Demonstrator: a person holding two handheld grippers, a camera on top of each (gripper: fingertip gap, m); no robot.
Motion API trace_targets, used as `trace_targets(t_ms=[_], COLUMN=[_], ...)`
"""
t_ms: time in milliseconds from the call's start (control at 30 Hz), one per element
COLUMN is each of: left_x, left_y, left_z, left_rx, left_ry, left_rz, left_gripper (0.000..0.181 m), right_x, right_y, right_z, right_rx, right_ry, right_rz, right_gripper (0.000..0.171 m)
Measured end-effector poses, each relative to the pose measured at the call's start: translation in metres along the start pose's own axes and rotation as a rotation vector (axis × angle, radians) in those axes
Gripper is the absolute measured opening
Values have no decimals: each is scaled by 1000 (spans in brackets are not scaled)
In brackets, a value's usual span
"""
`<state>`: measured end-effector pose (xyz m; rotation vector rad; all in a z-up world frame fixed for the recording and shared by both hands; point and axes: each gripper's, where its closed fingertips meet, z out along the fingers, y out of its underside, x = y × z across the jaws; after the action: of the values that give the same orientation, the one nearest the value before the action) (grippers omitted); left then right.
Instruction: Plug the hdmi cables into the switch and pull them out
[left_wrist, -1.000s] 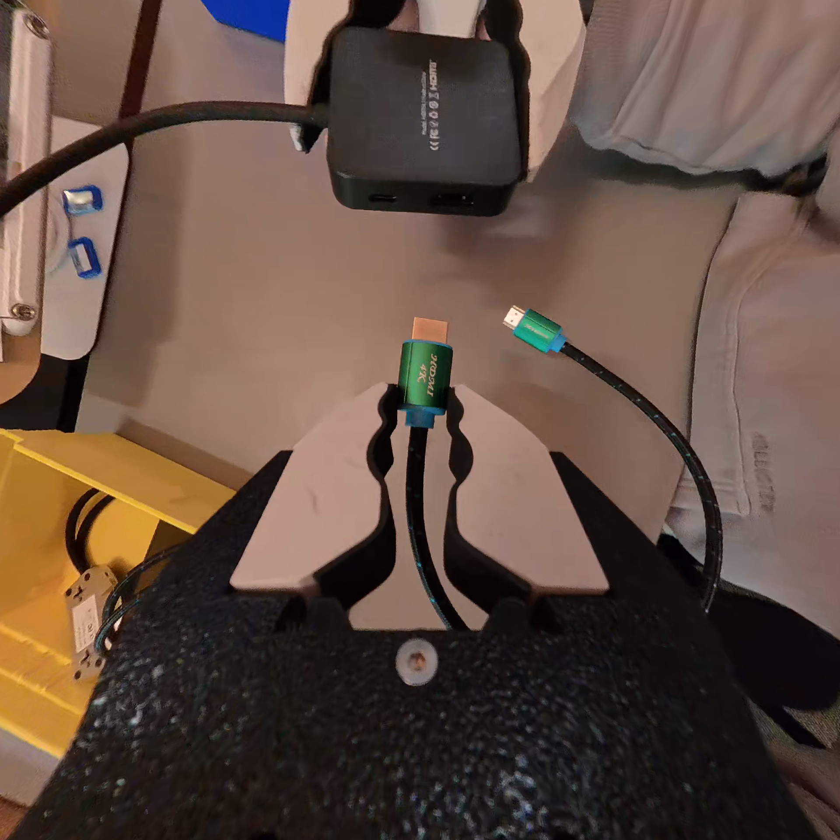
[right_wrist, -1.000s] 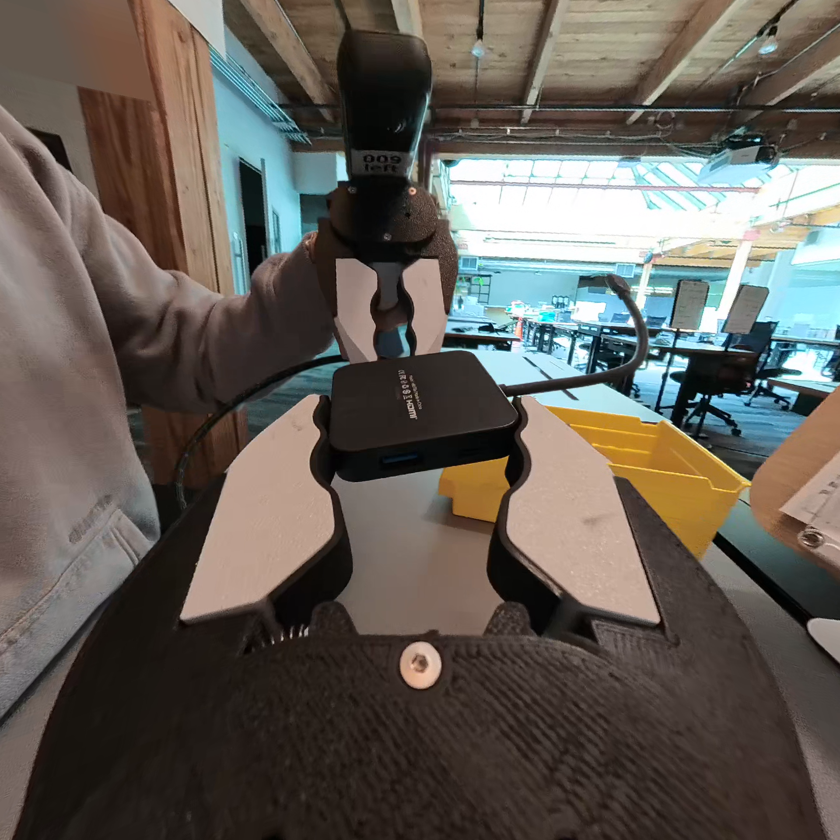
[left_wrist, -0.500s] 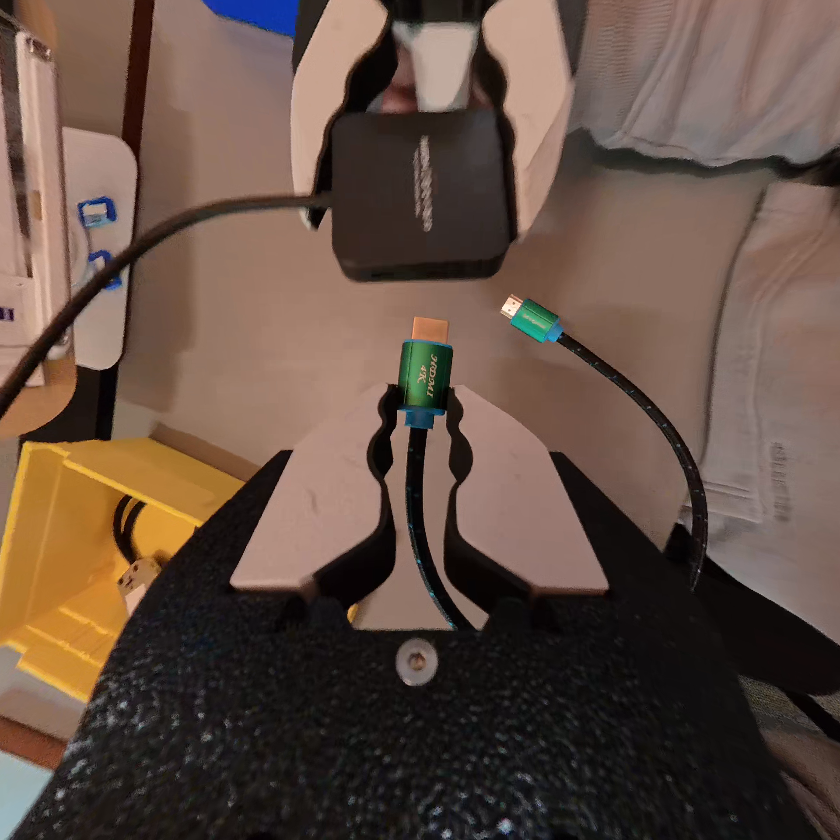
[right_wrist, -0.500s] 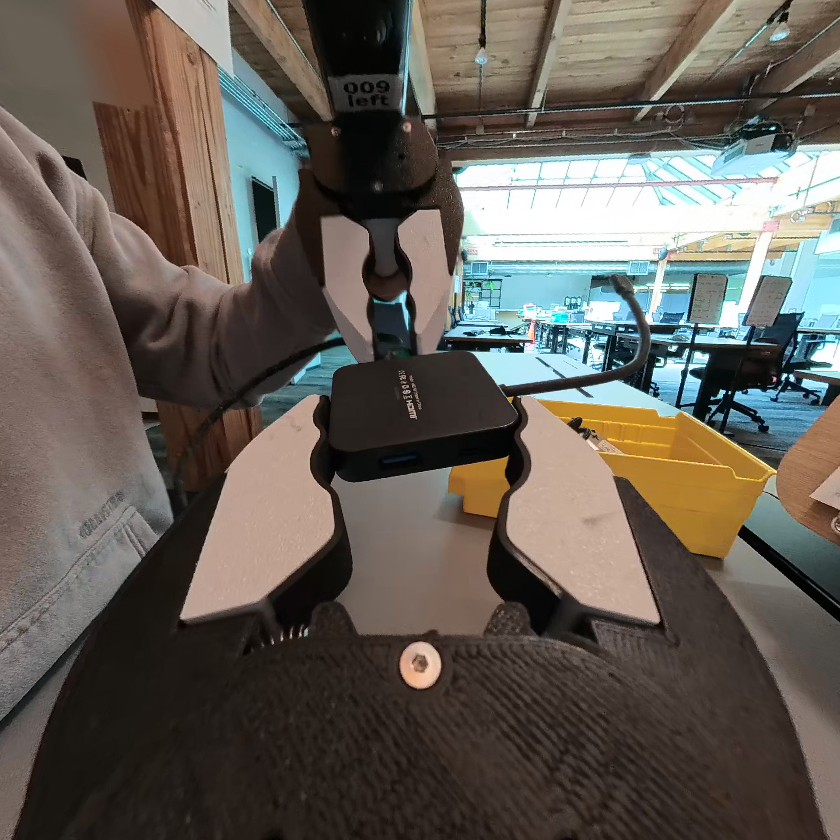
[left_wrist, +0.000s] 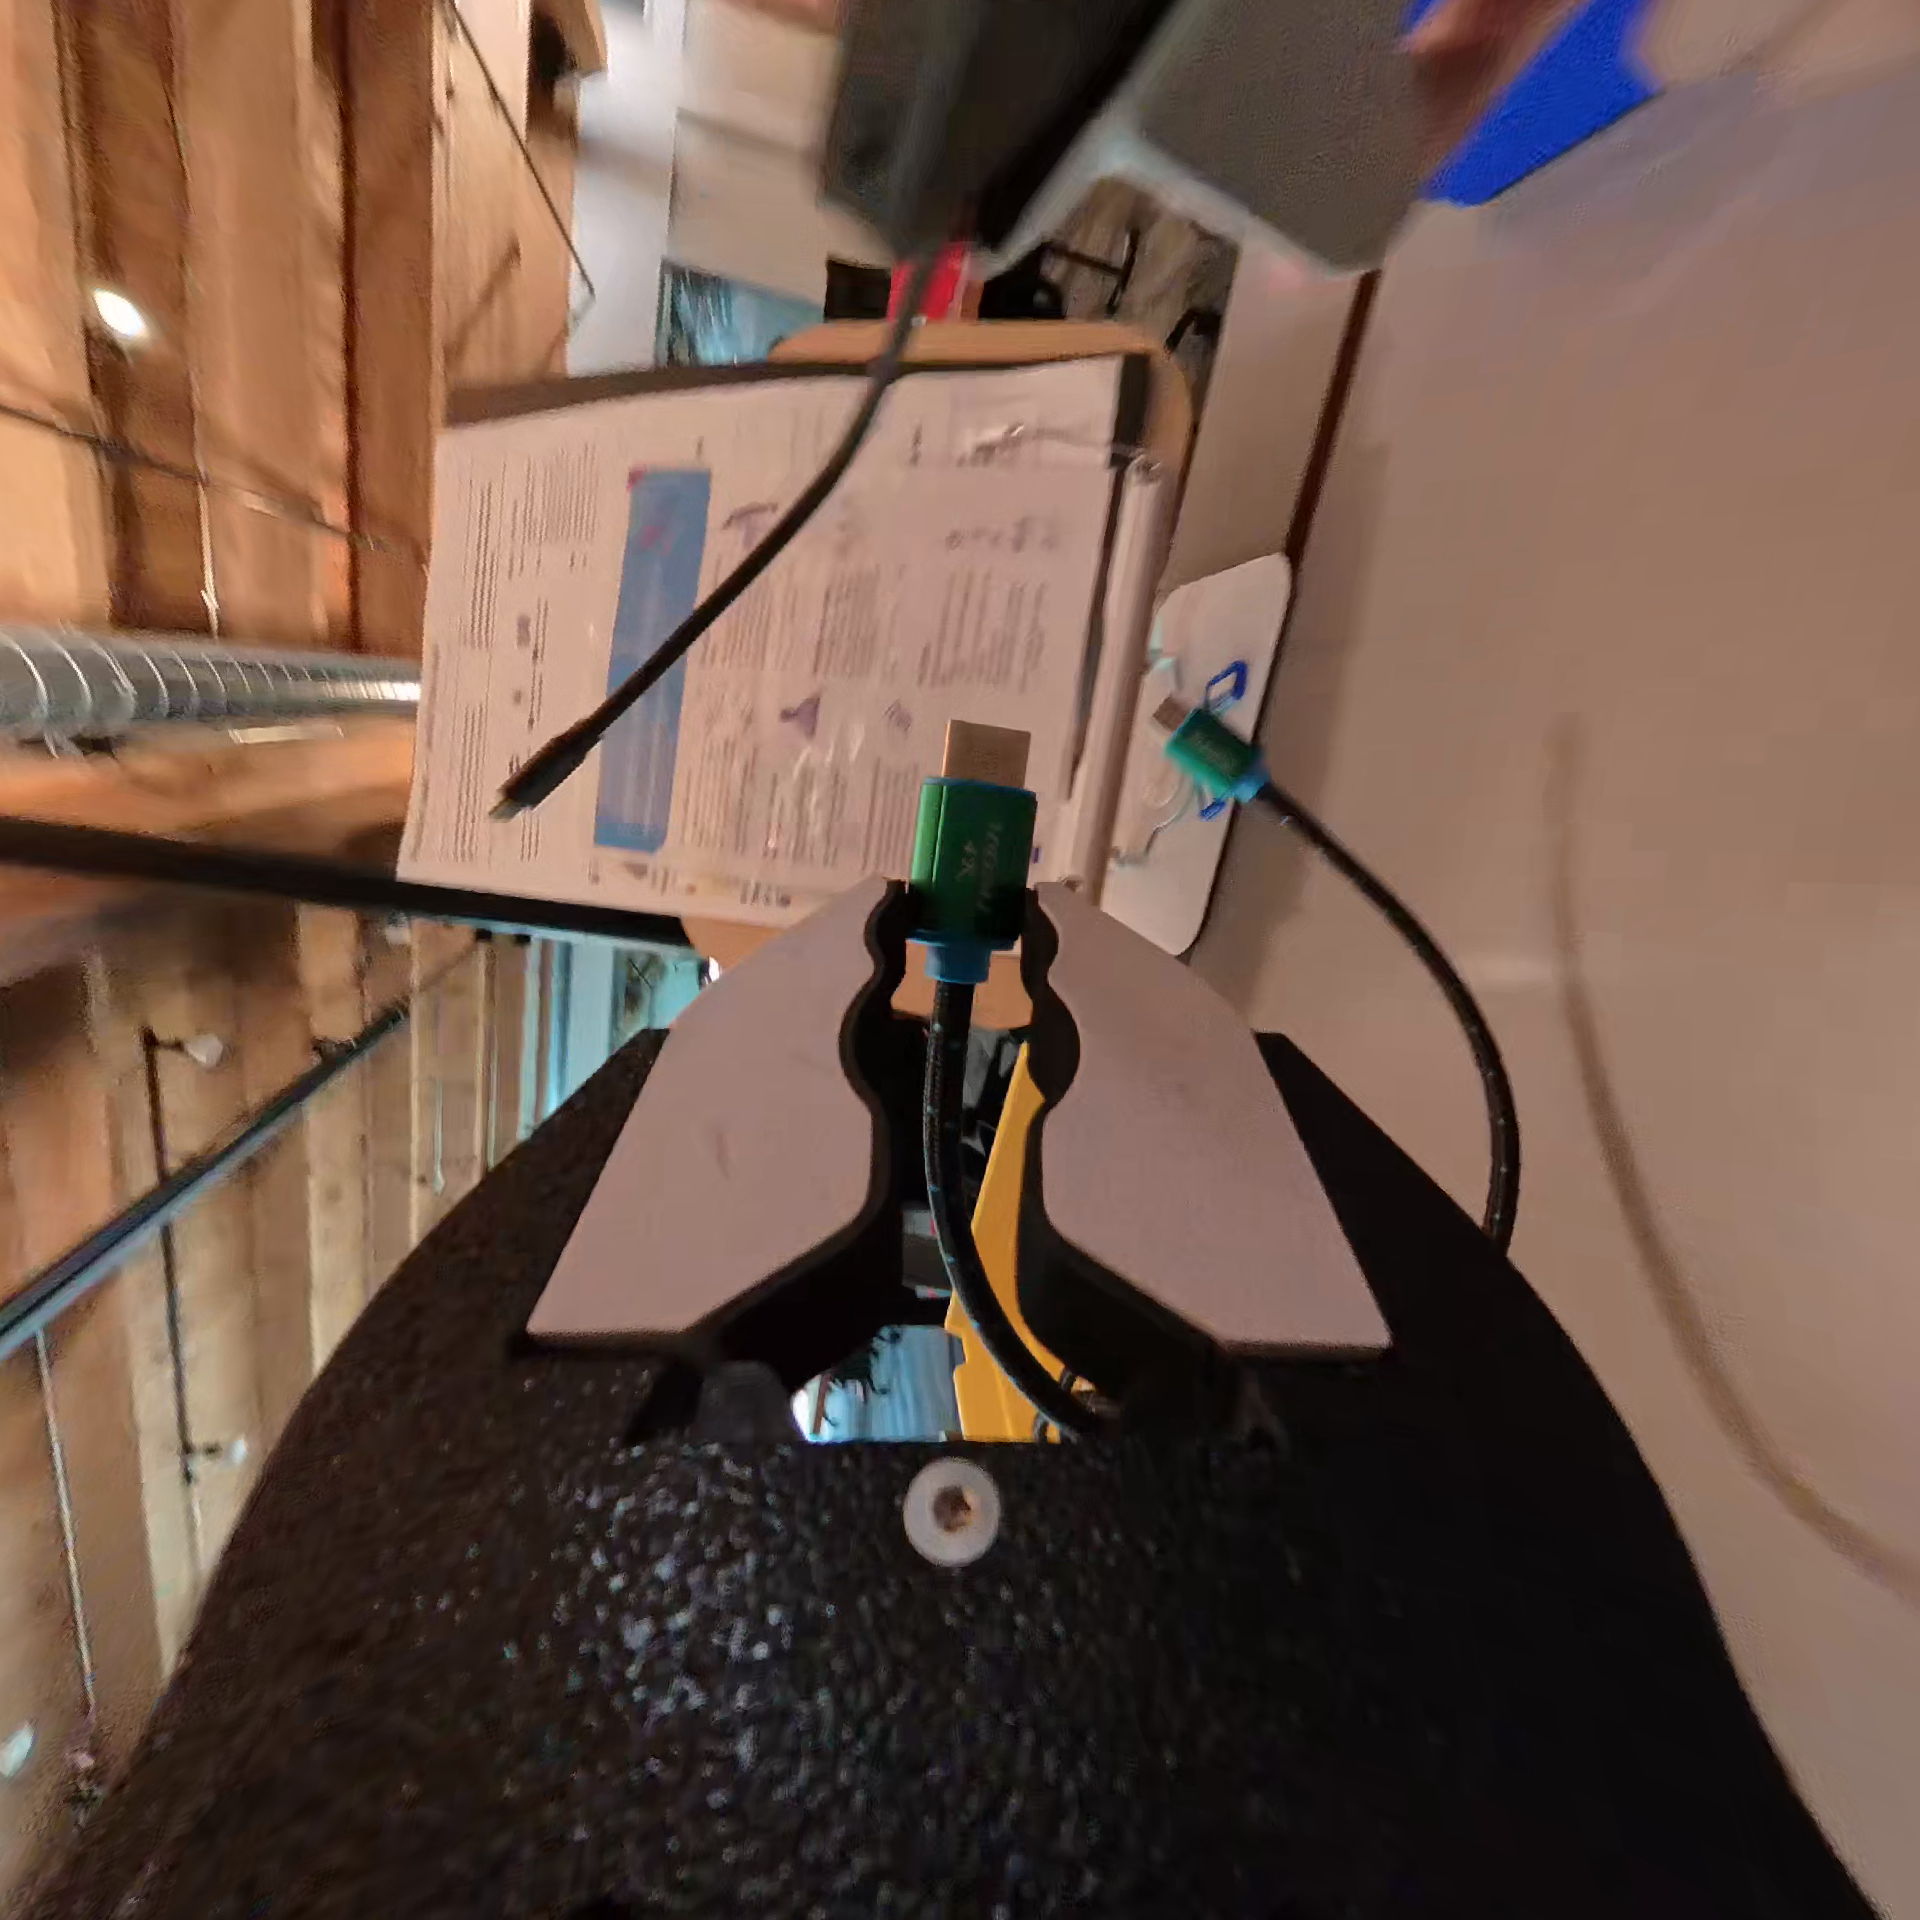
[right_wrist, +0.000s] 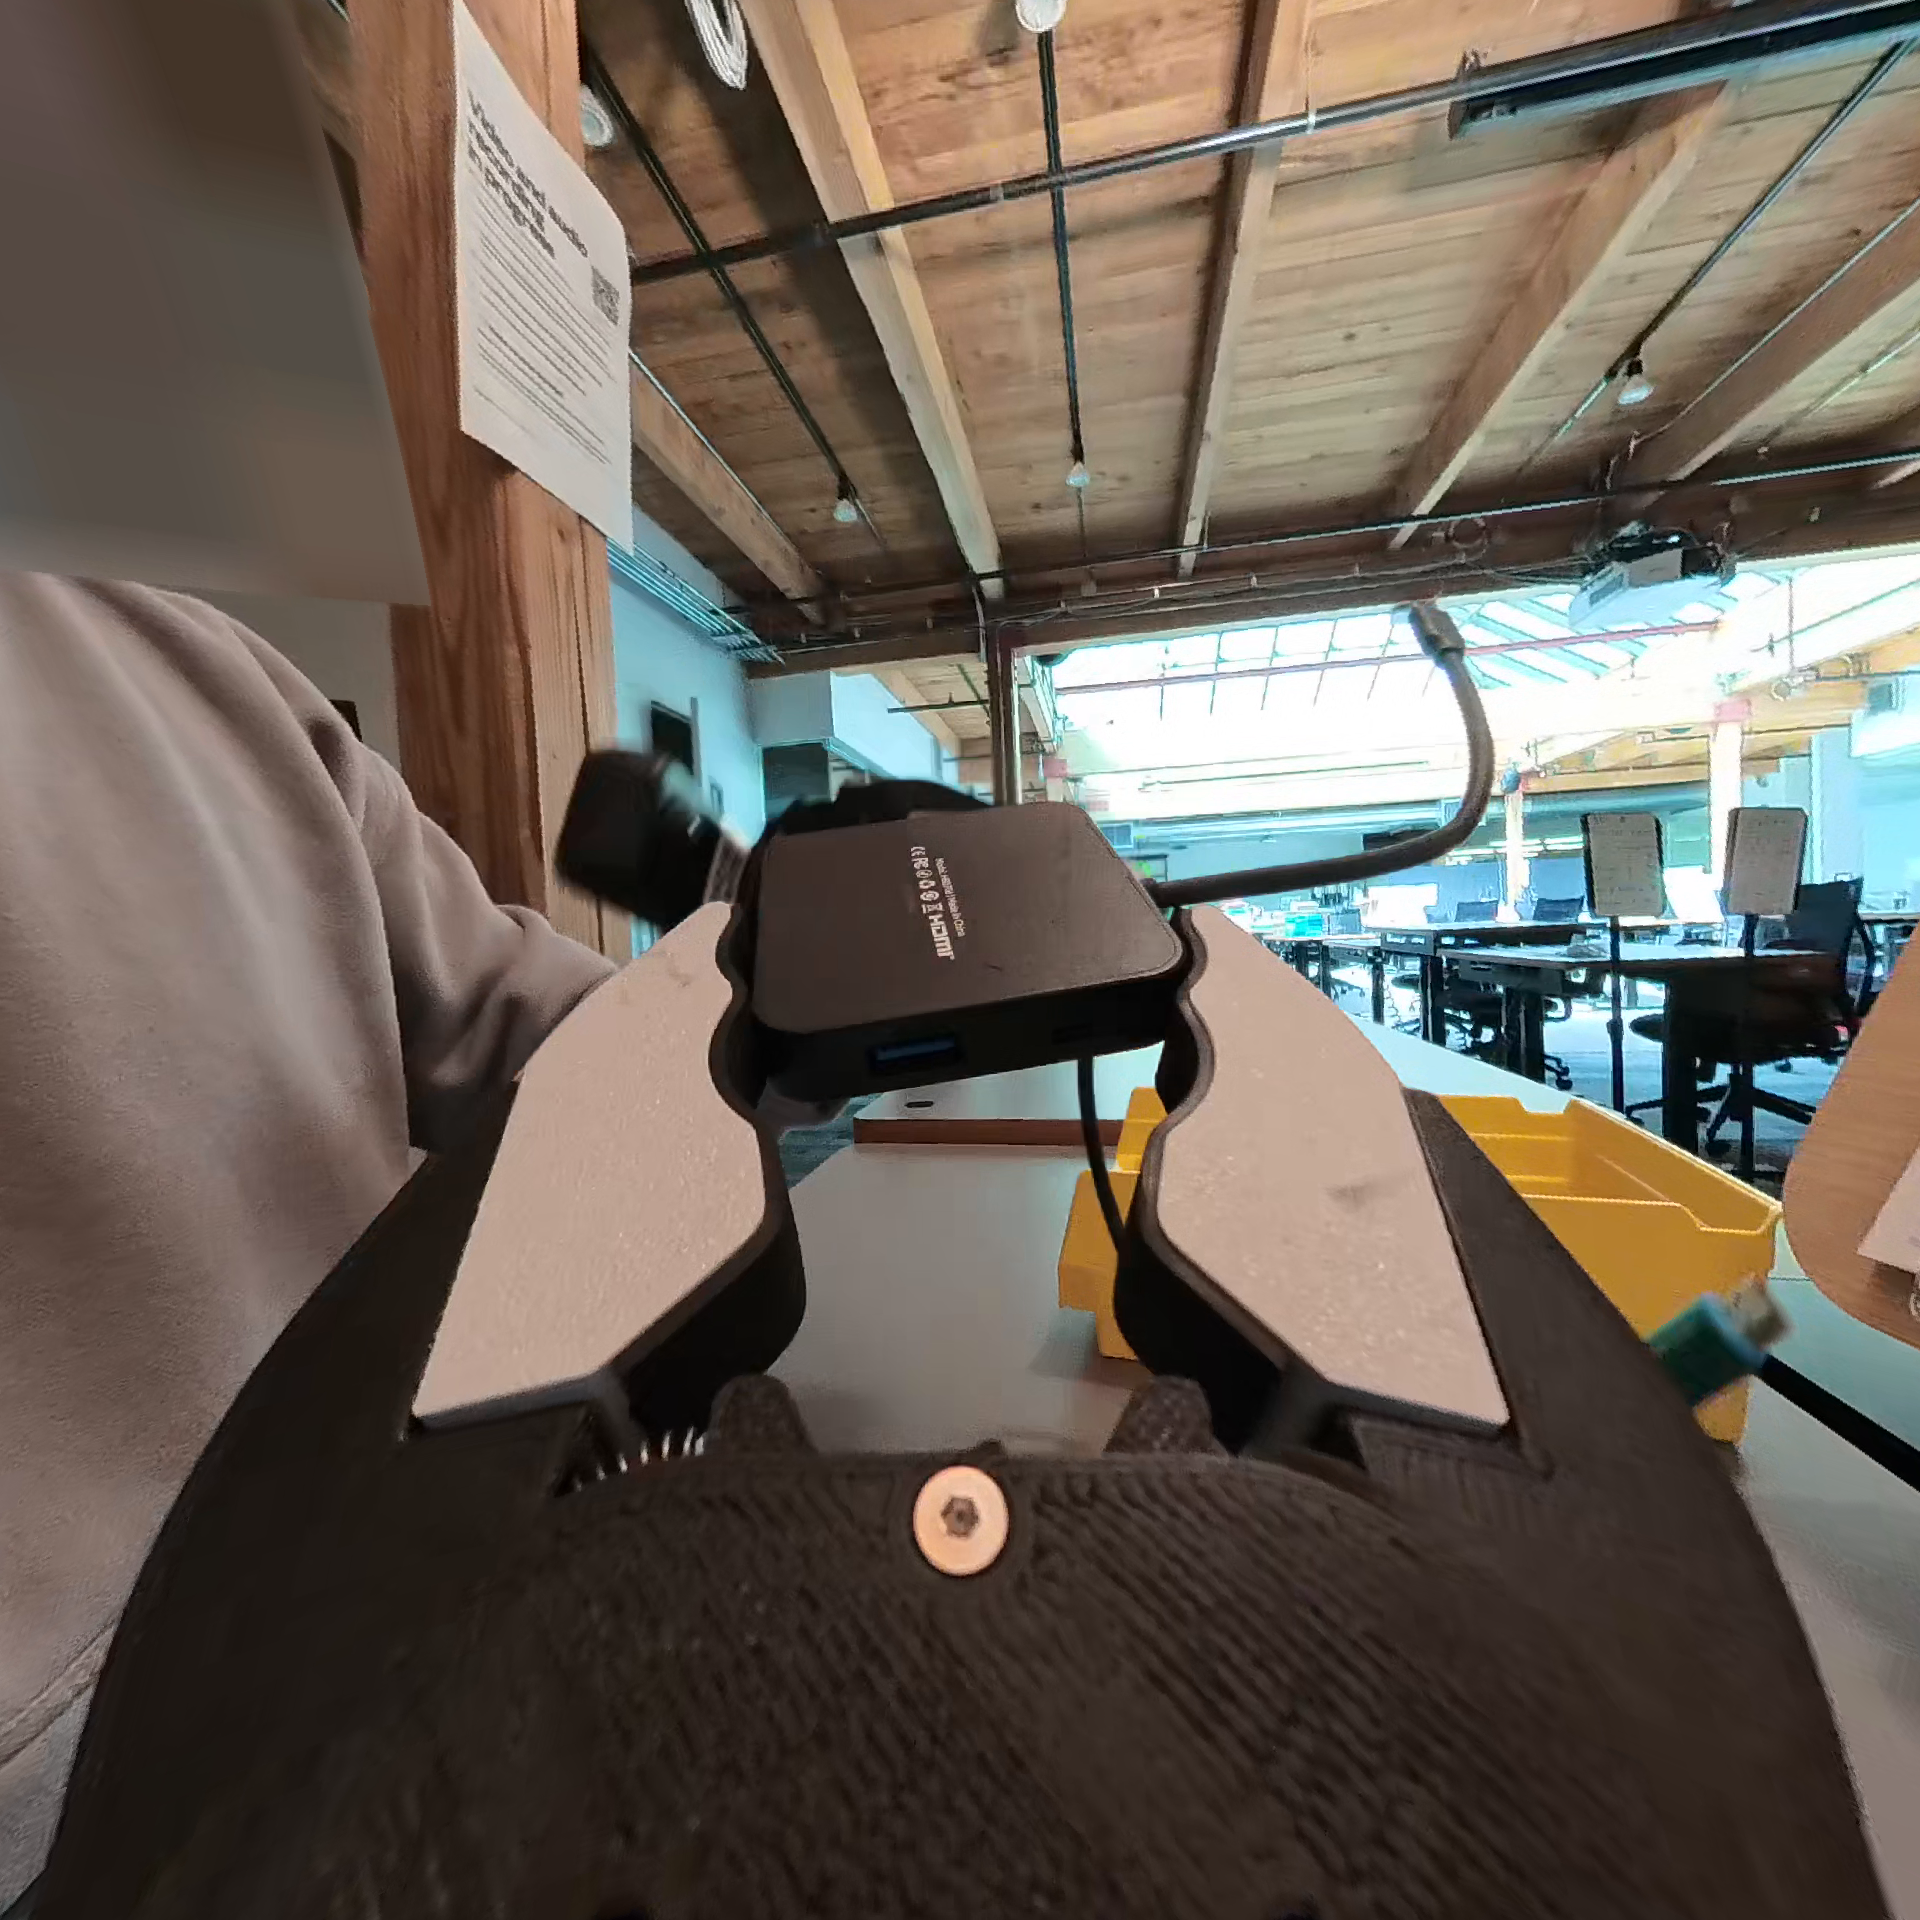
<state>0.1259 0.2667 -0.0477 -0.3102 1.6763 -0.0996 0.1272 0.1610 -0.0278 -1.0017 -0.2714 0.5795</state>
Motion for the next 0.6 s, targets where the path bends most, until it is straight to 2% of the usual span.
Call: trace_targets(t_ms=[167, 300, 400, 600], left_x=[70, 136, 176, 233], left_y=[-30, -52, -49, -36], left_z=[-26, -64, -78, -75], left_rx=[113, 148, 119, 121], left_ry=[184, 574, 756, 989], left_rz=[-14, -134, -219, -427], left_gripper=[21, 13, 12, 19], right_x=[-2, -2, 0, 0], right_y=[-6, -5, 1, 11], right_z=[-4, -3, -1, 3], right_rx=[35, 33, 1, -43], right_ry=[-10, -14, -4, -5], right_rz=[-14, -10, -11, -15], right_gripper=[75, 75, 75, 75])
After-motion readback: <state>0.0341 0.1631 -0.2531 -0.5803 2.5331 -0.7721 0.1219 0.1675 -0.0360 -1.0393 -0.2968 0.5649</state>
